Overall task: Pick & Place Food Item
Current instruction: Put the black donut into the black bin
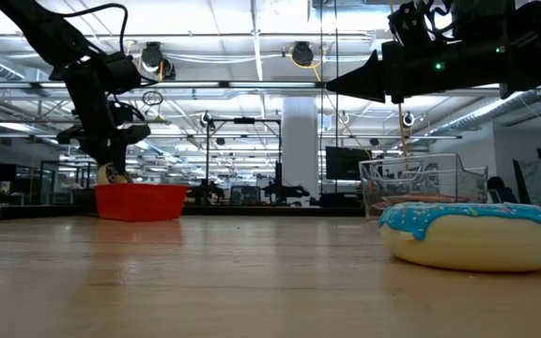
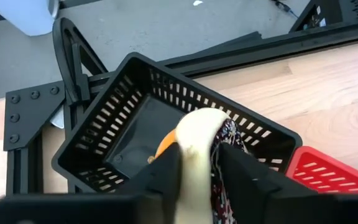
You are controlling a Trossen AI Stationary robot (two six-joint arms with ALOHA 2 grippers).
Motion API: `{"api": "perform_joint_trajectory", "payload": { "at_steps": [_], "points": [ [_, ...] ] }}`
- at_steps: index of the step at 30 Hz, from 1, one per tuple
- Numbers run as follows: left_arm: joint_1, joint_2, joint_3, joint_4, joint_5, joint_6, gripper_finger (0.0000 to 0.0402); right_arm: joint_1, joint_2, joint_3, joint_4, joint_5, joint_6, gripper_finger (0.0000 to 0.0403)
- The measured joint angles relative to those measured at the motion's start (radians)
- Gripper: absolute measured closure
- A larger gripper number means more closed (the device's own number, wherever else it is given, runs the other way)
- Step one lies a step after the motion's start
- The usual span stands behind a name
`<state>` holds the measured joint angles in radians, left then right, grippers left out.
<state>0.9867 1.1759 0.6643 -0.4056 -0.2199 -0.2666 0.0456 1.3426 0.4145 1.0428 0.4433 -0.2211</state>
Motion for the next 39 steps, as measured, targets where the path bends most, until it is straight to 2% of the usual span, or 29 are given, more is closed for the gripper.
{"api": "perform_joint_trajectory", "payload": {
  "at_steps": [5,10,24,32,39],
  "points": [
    [0.000,0.000,0.000,0.000,0.000,0.010,0.0218,0.000,0.000,0.000,0.000,0.000,0.000,0.0161],
    [-0.001,0.000,0.000,0.000,0.000,0.023,0.0187,0.000,0.000,0.000,0.000,0.000,0.000,0.0161],
    [-0.001,0.000,0.022,0.016,-0.022,-0.031,0.0183,0.000,0.000,0.000,0.000,0.000,0.000,0.0161],
    [-0.001,0.000,0.080,-0.059,-0.036,-0.024,0.0183,0.000,0.000,0.000,-0.001,0.000,0.000,0.0161],
    [-0.022,-0.001,0.177,-0.169,-0.044,-0.024,0.0183,0.000,0.000,0.000,-0.001,0.000,0.000,0.0161]
  ]
}}
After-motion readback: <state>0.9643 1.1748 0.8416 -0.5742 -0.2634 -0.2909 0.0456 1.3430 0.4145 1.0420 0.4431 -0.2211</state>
